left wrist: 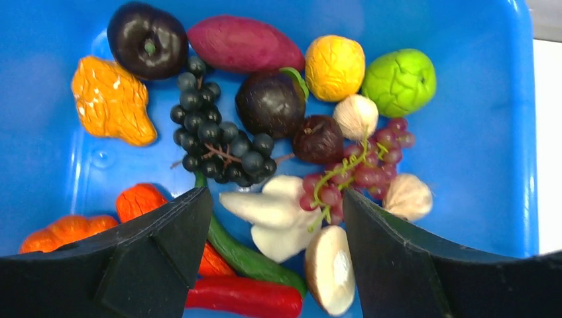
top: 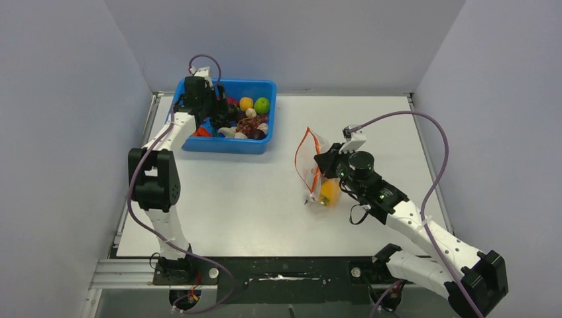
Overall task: Place the food in the zip-top bag and seal the zipper
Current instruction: Pick up the fake fruit from the bin.
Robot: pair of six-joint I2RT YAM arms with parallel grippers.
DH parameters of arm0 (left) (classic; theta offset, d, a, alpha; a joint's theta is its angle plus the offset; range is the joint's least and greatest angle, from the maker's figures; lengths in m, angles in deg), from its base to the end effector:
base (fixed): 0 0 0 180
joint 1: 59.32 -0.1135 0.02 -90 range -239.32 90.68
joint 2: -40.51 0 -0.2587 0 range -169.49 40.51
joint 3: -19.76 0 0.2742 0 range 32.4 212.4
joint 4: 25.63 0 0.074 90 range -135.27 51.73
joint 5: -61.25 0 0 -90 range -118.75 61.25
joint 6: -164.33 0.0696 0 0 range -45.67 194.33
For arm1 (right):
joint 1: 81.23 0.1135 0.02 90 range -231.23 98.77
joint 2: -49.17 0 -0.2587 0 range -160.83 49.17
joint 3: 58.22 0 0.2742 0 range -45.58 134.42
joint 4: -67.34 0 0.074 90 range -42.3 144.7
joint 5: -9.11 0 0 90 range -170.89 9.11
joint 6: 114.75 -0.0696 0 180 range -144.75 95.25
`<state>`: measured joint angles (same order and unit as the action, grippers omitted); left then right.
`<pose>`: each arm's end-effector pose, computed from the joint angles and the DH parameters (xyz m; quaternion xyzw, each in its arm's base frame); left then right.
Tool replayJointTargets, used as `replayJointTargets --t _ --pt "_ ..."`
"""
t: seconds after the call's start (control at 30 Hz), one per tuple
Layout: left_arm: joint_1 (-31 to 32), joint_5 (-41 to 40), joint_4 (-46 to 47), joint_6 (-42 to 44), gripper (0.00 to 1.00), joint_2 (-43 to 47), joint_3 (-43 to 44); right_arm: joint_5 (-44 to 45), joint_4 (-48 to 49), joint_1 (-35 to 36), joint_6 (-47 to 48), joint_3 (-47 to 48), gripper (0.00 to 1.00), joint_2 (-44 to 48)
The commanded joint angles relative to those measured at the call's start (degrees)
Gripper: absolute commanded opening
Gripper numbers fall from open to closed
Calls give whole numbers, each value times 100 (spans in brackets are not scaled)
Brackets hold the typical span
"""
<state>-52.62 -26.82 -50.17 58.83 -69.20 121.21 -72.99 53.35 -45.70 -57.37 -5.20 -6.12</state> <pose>0.4956 -0.0606 0.2399 -0.0593 0.8759 -0.1067 0.4668 0.2366 0.1572 0.2753 0.0211 0.7989 0.2897 0.5267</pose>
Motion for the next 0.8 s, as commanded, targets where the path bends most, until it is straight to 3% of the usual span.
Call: replayJointTargets --t 0.0,0.17,0.53,0.77 --pt "-154 -67 -63 331 73 -501 914 -34 251 -51 198 334 0 -72" --pt "-257 233 -613 650 74 -1428 2065 0 388 -54 168 331 0 -185" --pt "-204 821 -605 785 74 -2524 3114 24 378 -38 140 477 0 -536" --pt "-156 897 -498 705 74 -2832 3226 169 275 -36 177 620 0 -578"
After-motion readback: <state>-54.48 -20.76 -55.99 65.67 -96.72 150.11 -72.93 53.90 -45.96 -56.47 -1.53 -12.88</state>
